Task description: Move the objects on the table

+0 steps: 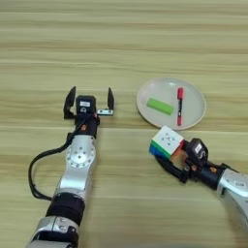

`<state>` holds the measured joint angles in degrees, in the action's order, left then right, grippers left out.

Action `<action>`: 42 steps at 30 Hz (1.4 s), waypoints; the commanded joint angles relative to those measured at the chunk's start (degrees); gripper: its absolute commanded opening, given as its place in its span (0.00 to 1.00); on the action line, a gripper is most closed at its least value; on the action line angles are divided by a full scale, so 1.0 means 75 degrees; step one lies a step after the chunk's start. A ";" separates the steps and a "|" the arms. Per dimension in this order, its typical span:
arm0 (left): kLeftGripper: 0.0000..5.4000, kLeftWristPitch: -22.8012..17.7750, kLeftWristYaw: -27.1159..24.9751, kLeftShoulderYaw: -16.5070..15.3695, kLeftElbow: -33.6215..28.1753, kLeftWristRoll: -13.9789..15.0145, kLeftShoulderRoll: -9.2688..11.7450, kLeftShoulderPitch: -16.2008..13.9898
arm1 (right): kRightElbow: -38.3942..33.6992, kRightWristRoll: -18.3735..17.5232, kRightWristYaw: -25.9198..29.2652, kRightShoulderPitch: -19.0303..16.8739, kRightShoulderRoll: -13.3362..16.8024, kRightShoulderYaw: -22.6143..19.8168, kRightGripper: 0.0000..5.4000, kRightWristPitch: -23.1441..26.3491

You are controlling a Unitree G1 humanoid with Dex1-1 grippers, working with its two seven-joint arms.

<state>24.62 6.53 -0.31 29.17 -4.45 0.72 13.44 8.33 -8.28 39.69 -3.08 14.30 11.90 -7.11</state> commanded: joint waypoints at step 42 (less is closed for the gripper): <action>1.00 -0.0103 0.0026 0.0062 -0.0073 -0.0075 -0.0014 -0.0039 | 0.1558 -0.0539 -0.2612 0.1666 -0.0568 -0.2531 0.99 -0.1326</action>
<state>24.32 6.56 0.15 29.09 -4.49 0.65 13.39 15.91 -14.34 22.88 7.06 9.77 -5.60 -15.30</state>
